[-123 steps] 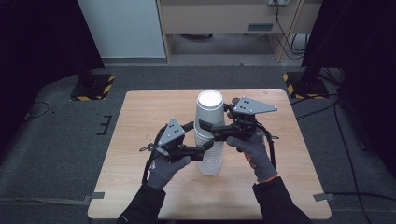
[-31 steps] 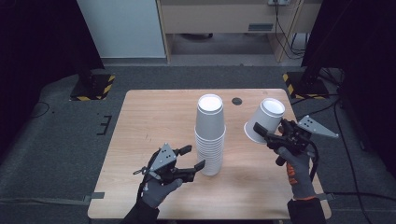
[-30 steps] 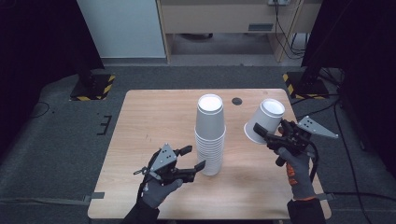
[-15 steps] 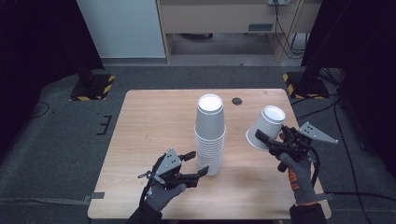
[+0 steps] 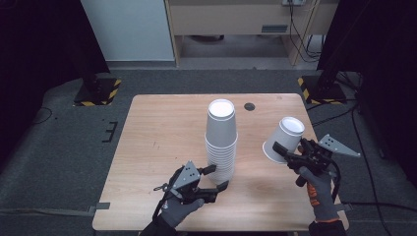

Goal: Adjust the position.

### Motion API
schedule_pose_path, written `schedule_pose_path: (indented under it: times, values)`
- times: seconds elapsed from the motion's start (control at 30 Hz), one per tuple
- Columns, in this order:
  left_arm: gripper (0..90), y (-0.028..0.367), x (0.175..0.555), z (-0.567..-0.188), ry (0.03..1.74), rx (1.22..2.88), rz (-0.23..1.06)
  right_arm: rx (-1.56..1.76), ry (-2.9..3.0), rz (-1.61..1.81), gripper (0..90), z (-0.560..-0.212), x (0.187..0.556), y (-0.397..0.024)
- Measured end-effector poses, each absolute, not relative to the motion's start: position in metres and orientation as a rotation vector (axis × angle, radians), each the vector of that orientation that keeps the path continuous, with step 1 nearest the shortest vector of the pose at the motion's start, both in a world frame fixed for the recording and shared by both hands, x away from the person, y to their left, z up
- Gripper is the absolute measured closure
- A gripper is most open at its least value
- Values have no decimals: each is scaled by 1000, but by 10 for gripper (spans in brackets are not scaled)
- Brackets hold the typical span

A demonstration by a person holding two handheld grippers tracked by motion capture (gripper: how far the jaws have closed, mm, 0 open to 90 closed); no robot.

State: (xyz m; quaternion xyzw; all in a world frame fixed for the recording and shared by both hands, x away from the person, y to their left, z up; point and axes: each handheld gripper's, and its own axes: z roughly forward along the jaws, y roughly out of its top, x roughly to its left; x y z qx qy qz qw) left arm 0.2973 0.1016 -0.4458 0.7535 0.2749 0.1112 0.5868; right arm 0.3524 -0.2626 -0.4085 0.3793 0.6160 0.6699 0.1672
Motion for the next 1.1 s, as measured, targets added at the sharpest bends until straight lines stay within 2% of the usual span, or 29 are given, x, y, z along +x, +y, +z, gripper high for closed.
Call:
schedule_pose_path:
  times: [1.1]
  values:
    - [364,28,306,-446,561,1738,171,1100,1779,1939,161,-423,342,-265]
